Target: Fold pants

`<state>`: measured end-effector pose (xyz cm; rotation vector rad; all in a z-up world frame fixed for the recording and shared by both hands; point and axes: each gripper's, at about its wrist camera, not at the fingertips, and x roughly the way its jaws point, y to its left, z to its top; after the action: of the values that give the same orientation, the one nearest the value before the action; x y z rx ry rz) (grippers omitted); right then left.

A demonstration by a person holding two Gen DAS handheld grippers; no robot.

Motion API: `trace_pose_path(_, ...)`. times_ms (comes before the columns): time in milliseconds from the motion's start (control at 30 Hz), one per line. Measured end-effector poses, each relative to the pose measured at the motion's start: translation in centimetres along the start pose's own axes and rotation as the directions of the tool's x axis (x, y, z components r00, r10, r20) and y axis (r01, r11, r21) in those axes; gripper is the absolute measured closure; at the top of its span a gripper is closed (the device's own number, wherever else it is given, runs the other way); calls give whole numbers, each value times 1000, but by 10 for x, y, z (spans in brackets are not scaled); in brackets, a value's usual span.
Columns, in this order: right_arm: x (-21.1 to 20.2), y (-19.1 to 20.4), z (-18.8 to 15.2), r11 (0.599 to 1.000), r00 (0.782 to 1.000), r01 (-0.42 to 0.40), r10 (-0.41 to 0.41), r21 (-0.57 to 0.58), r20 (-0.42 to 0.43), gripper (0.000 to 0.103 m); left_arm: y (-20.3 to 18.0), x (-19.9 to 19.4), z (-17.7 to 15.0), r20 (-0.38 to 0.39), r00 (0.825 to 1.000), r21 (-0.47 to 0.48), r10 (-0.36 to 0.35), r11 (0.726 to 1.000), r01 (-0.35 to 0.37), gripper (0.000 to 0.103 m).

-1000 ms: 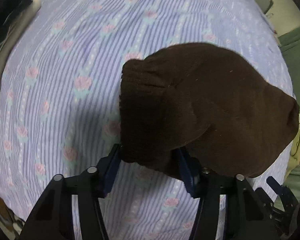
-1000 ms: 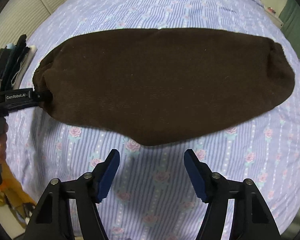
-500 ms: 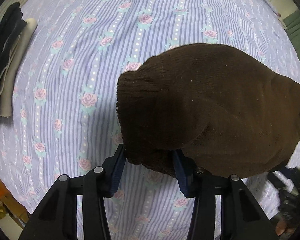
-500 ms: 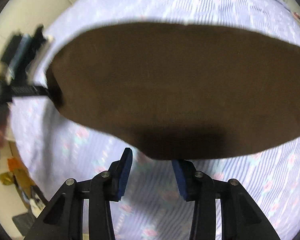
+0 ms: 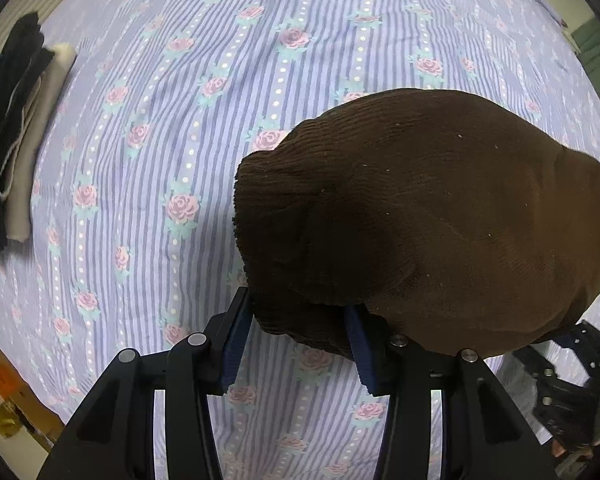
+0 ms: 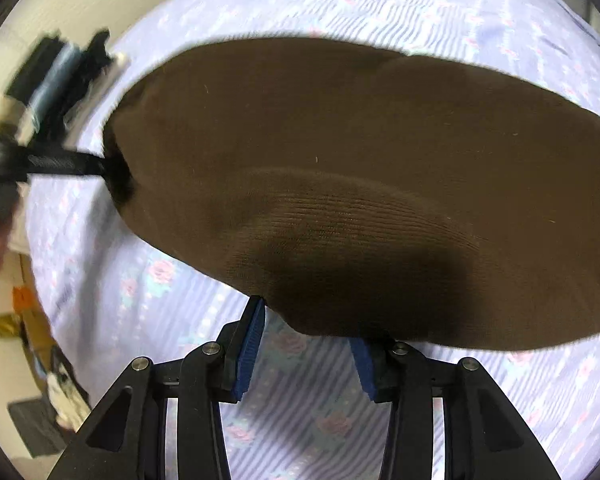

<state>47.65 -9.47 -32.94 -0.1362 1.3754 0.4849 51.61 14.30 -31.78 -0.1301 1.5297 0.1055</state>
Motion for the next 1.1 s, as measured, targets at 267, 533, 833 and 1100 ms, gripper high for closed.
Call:
trace_pose_path(267,-38,5,8,999,993,24,-19,-41,117,73,14,0,-7,10,1000,-3,21,1000,-21,57)
trace_pose_path(533,-30,0,-12,1000,999,-11,12,-14,37,82,8,-2,-23,22,996,30,85,996,-86,57)
trace_pose_path(833,2,2,-23,999,998,-27,28,21,-53,83,17,16,-34,-45,995,-4,90,996,-90,55)
trace_pose_path(1100,4,-1,-17,1000,997,-12,13,14,-75,83,15,21,-30,-54,990,27,133,991,-132,37)
